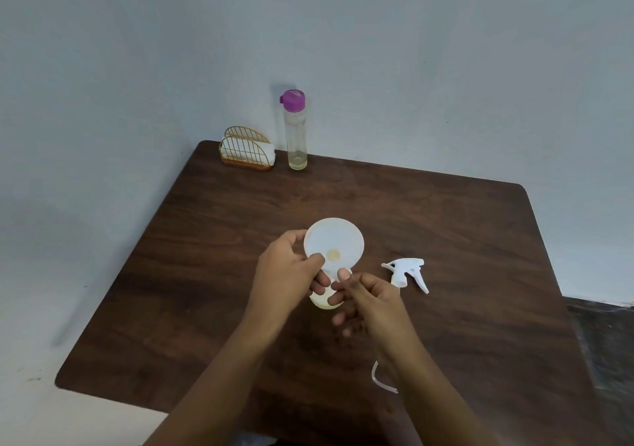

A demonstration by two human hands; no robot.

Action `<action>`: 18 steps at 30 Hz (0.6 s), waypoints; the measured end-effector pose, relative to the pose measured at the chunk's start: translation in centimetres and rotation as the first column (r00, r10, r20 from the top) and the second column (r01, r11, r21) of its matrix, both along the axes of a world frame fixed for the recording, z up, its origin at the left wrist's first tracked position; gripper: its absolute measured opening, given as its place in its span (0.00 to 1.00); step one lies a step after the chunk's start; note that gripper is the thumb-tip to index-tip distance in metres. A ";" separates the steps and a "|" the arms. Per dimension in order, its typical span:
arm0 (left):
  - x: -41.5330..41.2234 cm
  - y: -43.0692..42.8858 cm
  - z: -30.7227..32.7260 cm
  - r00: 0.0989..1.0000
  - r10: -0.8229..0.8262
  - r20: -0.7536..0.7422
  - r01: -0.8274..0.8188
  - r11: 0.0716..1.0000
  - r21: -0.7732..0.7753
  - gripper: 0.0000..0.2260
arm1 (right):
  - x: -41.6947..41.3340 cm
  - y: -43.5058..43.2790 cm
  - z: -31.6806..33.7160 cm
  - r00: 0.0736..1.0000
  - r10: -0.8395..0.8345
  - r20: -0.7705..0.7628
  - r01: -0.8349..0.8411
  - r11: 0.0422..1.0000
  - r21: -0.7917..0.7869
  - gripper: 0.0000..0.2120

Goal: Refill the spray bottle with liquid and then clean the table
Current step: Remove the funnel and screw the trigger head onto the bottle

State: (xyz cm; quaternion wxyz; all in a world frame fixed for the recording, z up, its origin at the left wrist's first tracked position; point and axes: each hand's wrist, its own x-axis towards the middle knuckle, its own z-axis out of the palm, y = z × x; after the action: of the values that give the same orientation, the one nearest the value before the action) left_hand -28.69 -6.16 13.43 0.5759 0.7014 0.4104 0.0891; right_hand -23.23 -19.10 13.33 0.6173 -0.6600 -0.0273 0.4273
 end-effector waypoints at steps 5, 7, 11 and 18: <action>-0.7 -0.2 -0.9 0.995 -0.028 0.098 0.029 1.000 -0.009 0.13 | 0.6 0.2 -0.2 0.998 -0.046 0.040 0.045 0.999 0.018 0.08; -1.4 0.3 -2.4 0.987 0.017 0.160 -0.032 0.996 0.087 0.11 | 1.1 -0.1 -0.3 0.998 -0.045 0.053 0.045 0.999 0.008 0.09; -2.9 1.7 -7.9 0.978 -0.173 0.116 0.118 0.917 0.380 0.24 | 2.2 -0.6 -0.4 0.997 0.019 0.080 -0.018 1.000 -0.012 0.10; -0.7 0.1 -13.7 0.952 -0.304 -0.036 0.303 0.920 0.247 0.39 | 3.3 -0.6 -0.5 0.985 0.018 0.172 -0.020 1.000 0.012 0.11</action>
State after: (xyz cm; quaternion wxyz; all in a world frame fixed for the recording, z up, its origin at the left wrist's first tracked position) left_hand -29.43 -6.08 -0.32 0.4906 0.8231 0.2814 0.0511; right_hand -19.93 -19.66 12.84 0.6131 -0.6899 -0.0899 0.3743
